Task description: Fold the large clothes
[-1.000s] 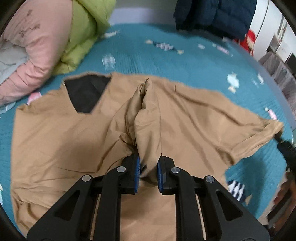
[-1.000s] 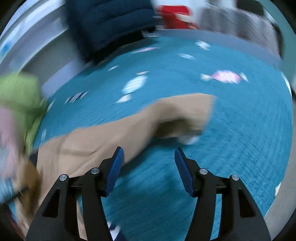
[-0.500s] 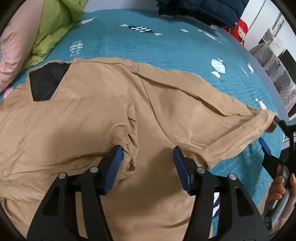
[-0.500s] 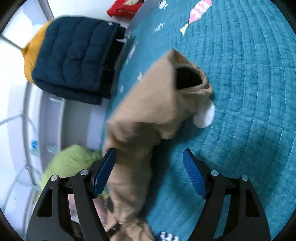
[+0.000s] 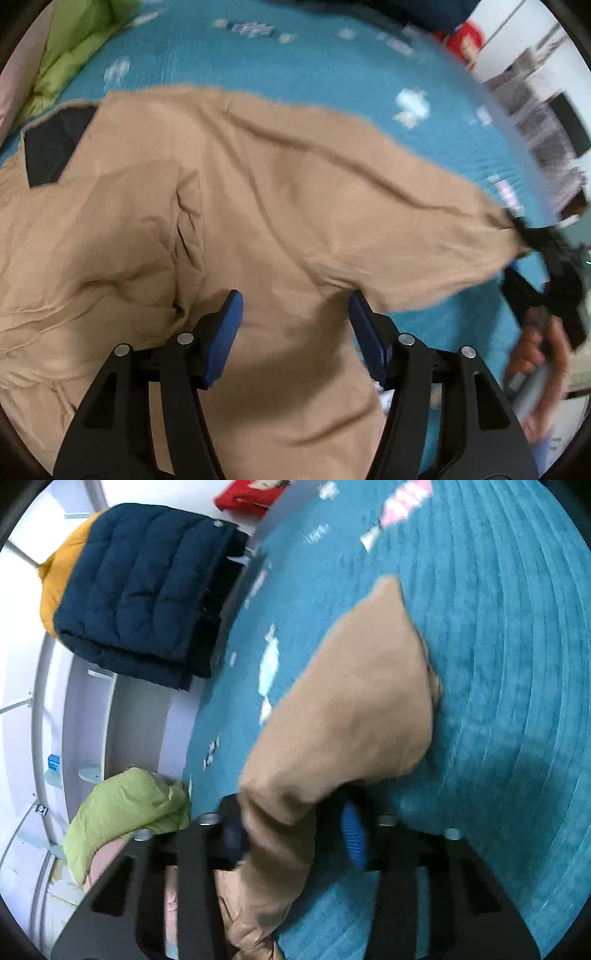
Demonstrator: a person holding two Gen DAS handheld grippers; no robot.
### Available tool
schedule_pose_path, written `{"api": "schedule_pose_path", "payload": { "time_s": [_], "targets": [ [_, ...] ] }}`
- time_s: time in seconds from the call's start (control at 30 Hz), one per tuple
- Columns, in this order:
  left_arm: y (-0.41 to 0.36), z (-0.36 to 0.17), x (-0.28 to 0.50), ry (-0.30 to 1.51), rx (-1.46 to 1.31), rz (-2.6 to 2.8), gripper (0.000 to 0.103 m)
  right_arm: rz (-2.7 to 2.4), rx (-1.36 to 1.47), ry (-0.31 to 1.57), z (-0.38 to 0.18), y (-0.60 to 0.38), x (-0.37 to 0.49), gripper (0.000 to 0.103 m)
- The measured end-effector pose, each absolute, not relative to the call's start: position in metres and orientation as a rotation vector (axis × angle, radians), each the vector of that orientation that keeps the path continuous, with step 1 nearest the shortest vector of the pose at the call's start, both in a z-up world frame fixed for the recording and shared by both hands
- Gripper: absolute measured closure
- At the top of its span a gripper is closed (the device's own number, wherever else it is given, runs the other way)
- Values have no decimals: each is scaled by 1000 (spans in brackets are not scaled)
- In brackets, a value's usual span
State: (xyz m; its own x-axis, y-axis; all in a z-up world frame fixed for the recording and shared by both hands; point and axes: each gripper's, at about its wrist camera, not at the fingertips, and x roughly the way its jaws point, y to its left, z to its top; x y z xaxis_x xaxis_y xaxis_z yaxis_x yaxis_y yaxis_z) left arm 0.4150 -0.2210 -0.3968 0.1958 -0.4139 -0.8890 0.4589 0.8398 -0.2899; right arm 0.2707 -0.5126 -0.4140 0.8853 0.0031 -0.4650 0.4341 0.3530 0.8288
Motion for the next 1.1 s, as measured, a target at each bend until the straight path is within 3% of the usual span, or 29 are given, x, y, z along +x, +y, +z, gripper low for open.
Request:
{"api": "schedule_pose_path", "payload": {
  "time_s": [0.1,0.27,0.5,0.63,0.87,0.97,1.07,1.1],
  "targets": [
    [-190,-365,406,1122,44,-587,31,-222,1010,409,-376,-487,280,84],
    [-104,-334,406,1033,36,-406,31,-17,690,394,-304,-398,314,86],
    [34,-325,417,1036,-47,-144,31,286,582,415,-266,-248,364,86],
    [106,-320,416,1031,-134,-34,31,384,556,505,-281,-159,401,86],
    [172,-326,409,1043,-200,41,30,418,352,785,-358,-36,438,83],
    [182,-332,407,1060,-208,45,30,371,285,944,-408,-15,445,74],
    [183,-334,405,1062,-206,40,30,388,304,956,-417,-27,435,65],
    [182,-334,406,1060,-211,33,30,406,323,945,-412,-31,432,56]
  ]
}}
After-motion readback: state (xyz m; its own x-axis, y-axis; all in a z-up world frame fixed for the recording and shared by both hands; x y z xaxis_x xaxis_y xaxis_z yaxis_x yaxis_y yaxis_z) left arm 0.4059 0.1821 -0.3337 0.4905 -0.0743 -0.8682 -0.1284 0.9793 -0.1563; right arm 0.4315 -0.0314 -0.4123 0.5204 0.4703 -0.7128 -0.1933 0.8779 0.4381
